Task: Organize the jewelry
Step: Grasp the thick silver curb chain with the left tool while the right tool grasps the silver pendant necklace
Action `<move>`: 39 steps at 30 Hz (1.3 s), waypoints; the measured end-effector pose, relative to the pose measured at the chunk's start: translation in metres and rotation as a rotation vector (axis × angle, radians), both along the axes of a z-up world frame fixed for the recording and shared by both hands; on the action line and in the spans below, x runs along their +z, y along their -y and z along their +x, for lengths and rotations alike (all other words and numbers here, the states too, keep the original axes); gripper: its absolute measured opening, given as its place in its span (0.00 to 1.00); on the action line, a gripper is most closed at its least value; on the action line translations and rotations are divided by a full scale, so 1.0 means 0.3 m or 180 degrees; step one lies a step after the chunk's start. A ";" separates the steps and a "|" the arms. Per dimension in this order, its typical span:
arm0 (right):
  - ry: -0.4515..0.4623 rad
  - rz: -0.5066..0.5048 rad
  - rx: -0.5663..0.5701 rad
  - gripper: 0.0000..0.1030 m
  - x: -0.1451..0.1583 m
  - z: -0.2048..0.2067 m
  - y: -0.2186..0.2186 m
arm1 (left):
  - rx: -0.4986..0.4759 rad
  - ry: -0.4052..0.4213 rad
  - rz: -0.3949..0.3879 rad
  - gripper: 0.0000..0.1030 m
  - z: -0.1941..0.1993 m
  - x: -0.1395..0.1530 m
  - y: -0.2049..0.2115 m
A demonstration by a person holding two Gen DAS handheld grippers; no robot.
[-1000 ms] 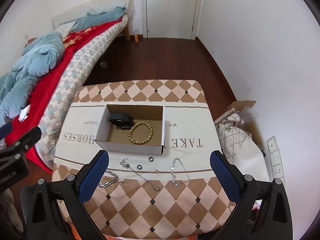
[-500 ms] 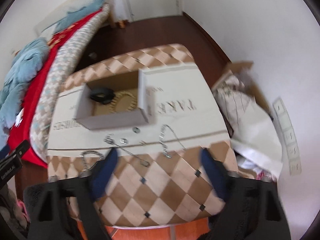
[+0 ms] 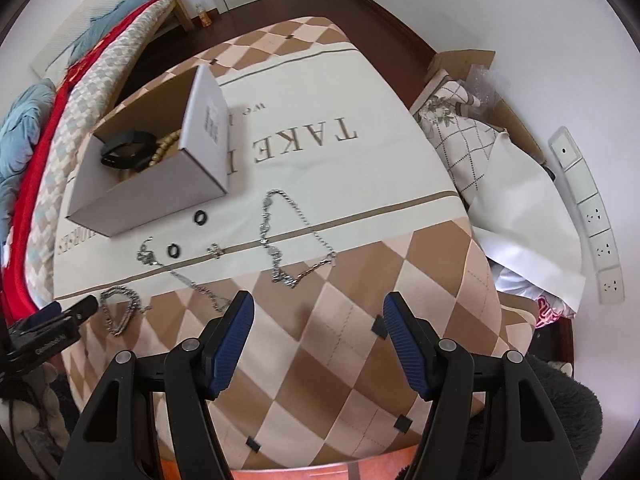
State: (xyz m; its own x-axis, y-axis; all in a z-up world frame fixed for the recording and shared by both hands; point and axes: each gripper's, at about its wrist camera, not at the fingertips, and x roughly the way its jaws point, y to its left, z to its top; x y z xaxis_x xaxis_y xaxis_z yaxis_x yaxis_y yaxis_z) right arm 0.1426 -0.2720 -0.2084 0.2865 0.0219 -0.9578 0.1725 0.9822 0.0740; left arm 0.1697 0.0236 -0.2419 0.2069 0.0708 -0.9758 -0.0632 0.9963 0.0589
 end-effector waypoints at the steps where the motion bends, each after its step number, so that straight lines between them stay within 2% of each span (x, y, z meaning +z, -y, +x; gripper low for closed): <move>1: -0.0015 -0.0020 0.0015 0.67 -0.009 0.005 0.000 | -0.0009 -0.0016 0.0005 0.86 0.006 -0.013 0.008; 2: -0.0039 -0.0041 0.0030 0.67 -0.023 0.012 -0.001 | -0.0027 -0.0027 0.0004 0.81 0.010 -0.022 0.015; 3: -0.0047 -0.0046 0.0040 0.67 -0.027 0.018 -0.001 | -0.0044 -0.0041 0.0002 0.68 0.013 -0.031 0.023; 4: -0.0052 -0.0049 0.0060 0.67 -0.033 0.025 -0.001 | -0.0053 -0.0014 -0.0061 0.60 0.012 -0.033 0.028; 5: -0.0054 -0.0071 0.0068 0.67 -0.039 0.036 -0.001 | -0.0053 0.0005 -0.0081 0.56 0.014 -0.034 0.030; 6: -0.0050 -0.0066 0.0072 0.67 -0.040 0.041 -0.001 | -0.0075 0.0028 -0.0127 0.45 0.013 -0.032 0.033; 7: -0.0043 -0.0033 0.0081 0.67 -0.043 0.046 -0.002 | -0.0108 0.0046 -0.0173 0.27 0.012 -0.029 0.038; 9: -0.0042 0.0081 0.0115 0.67 -0.047 0.055 -0.015 | -0.0178 0.0060 -0.0134 0.09 0.013 -0.021 0.052; 10: -0.0037 0.0138 0.0151 0.67 -0.048 0.054 -0.027 | -0.0220 0.0050 -0.0124 0.05 0.013 -0.021 0.058; 13: -0.0034 0.0312 0.0350 0.67 -0.057 0.047 -0.088 | -0.0288 0.0045 -0.0084 0.05 0.005 -0.019 0.058; 18: -0.0110 0.0279 0.0605 0.65 -0.105 0.030 -0.202 | -0.0241 0.0059 -0.0035 0.05 -0.007 -0.015 0.022; 20: -0.0158 0.0264 0.0656 0.50 -0.132 0.031 -0.235 | -0.0210 0.0064 -0.0033 0.05 -0.020 -0.011 0.005; 22: -0.0119 0.0183 0.0695 0.45 -0.146 0.020 -0.261 | -0.0206 0.0072 -0.0025 0.05 -0.031 -0.006 -0.005; 23: -0.0089 0.0136 0.0753 0.36 -0.148 0.020 -0.280 | -0.0200 0.0080 -0.0028 0.05 -0.036 -0.003 -0.011; 24: -0.0083 0.0072 0.0788 0.32 -0.153 0.017 -0.297 | -0.0198 0.0091 -0.0025 0.05 -0.039 0.001 -0.014; 26: -0.0062 -0.0104 0.0849 0.11 -0.157 0.011 -0.331 | -0.0190 0.0123 -0.0018 0.05 -0.046 0.014 -0.019; 31: -0.0008 0.0001 0.0797 0.08 -0.142 -0.001 -0.347 | -0.0200 0.0229 -0.0043 0.05 -0.061 0.071 -0.021; 39: 0.0267 0.0297 0.0687 0.08 0.026 0.005 -0.284 | -0.0258 0.0477 -0.0156 0.05 -0.056 0.232 -0.025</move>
